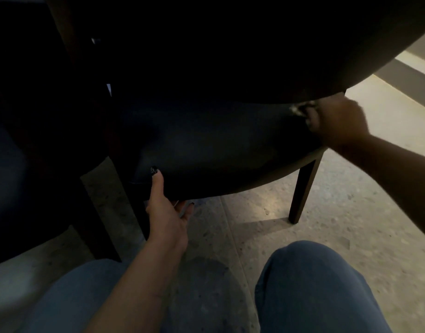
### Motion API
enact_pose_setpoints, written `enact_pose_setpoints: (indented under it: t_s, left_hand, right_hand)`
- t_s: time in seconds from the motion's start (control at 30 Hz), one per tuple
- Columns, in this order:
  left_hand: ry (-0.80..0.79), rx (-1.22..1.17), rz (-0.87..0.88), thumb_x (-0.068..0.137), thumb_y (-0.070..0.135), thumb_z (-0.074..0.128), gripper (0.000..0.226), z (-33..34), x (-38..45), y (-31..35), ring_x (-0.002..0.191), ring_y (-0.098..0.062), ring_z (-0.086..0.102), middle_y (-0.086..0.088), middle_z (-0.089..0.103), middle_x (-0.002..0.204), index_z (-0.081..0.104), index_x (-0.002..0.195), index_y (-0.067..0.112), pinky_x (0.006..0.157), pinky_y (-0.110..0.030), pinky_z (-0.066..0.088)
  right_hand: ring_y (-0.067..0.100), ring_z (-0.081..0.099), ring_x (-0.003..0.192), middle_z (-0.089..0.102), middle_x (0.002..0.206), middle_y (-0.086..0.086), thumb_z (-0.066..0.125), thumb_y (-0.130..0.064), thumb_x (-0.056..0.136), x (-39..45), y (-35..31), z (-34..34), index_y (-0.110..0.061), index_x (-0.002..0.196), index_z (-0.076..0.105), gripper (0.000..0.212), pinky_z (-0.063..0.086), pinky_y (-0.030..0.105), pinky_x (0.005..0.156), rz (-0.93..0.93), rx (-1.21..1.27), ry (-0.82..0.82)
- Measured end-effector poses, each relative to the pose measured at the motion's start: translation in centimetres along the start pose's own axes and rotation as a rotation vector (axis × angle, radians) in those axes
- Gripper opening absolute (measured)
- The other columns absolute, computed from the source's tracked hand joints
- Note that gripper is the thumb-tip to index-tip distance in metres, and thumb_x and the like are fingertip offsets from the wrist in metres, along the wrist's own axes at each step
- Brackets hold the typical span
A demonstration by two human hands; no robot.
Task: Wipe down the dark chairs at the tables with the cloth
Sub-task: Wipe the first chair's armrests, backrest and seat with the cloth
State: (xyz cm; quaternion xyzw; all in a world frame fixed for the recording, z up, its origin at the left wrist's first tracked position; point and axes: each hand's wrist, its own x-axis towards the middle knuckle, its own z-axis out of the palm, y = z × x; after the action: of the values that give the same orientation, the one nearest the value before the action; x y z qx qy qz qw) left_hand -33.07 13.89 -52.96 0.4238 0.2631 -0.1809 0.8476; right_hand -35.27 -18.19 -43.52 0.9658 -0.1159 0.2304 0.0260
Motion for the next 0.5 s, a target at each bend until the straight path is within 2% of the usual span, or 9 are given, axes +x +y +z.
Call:
enact_pose_setpoints:
  t_s: [0.1, 0.17, 0.27, 0.33, 0.43, 0.5]
  left_hand:
    - [0.011, 0.015, 0.008, 0.085, 0.060, 0.057, 0.062, 0.0, 0.0, -0.1, 0.109, -0.020, 0.063, -0.003, 0.063, 0.124, 0.048, 0.136, 0.026, 0.079, -0.032, 0.048]
    - [0.030, 0.013, 0.014, 0.085, 0.060, 0.058, 0.060, 0.0, 0.1, -0.1, 0.106, -0.020, 0.064, -0.002, 0.064, 0.122, 0.049, 0.135, 0.027, 0.077, -0.032, 0.049]
    - [0.053, 0.001, 0.028, 0.085, 0.061, 0.059, 0.058, 0.1, 0.3, -0.3, 0.103, -0.019, 0.065, -0.001, 0.065, 0.120, 0.052, 0.132, 0.028, 0.073, -0.031, 0.049]
    - [0.054, 0.005, 0.043, 0.083, 0.063, 0.058, 0.061, 0.4, 0.3, -0.4, 0.102, -0.017, 0.066, 0.000, 0.065, 0.121, 0.052, 0.132, 0.027, 0.072, -0.029, 0.049]
    - [0.078, 0.007, 0.063, 0.083, 0.067, 0.055, 0.068, 0.7, 0.4, -0.7, 0.103, -0.018, 0.065, 0.000, 0.063, 0.124, 0.047, 0.136, 0.025, 0.073, -0.030, 0.049]
    - [0.088, 0.005, 0.071, 0.085, 0.067, 0.053, 0.070, 1.0, 0.3, -0.9, 0.103, -0.018, 0.064, 0.000, 0.061, 0.127, 0.041, 0.138, 0.024, 0.073, -0.031, 0.049]
  right_hand:
    - [0.025, 0.048, 0.087, 0.048, 0.120, 0.018, 0.035, -0.044, 0.100, 0.3, 2.0, 0.9, -0.013, 0.113, 0.058, 0.040, 0.041, 0.033, 0.074, 0.254, 0.045, -0.166]
    - [0.032, 0.051, 0.101, 0.043, 0.126, 0.016, 0.037, -0.047, 0.098, -0.2, 2.5, 1.6, -0.017, 0.125, 0.051, 0.042, 0.042, 0.038, 0.081, 0.285, 0.065, -0.221]
    - [0.036, 0.053, 0.097, 0.047, 0.123, 0.018, 0.036, -0.045, 0.099, -0.1, 2.5, 2.3, -0.013, 0.125, 0.044, 0.042, 0.041, 0.037, 0.075, 0.301, 0.019, -0.183]
    - [0.037, 0.054, 0.092, 0.053, 0.115, 0.020, 0.037, -0.036, 0.099, 0.6, 1.7, 2.4, -0.009, 0.119, 0.045, 0.035, 0.039, 0.038, 0.074, 0.385, 0.046, -0.170]
    - [0.043, 0.056, 0.097, 0.053, 0.115, 0.024, 0.043, -0.022, 0.096, 0.6, -1.1, 2.4, -0.003, 0.116, 0.046, 0.028, 0.043, 0.044, 0.078, 0.526, 0.077, -0.128]
    - [0.039, 0.060, 0.091, 0.057, 0.108, 0.019, 0.047, -0.023, 0.096, -0.5, -3.9, 2.9, -0.005, 0.113, 0.047, 0.024, 0.044, 0.037, 0.070, 0.465, 0.138, -0.100]
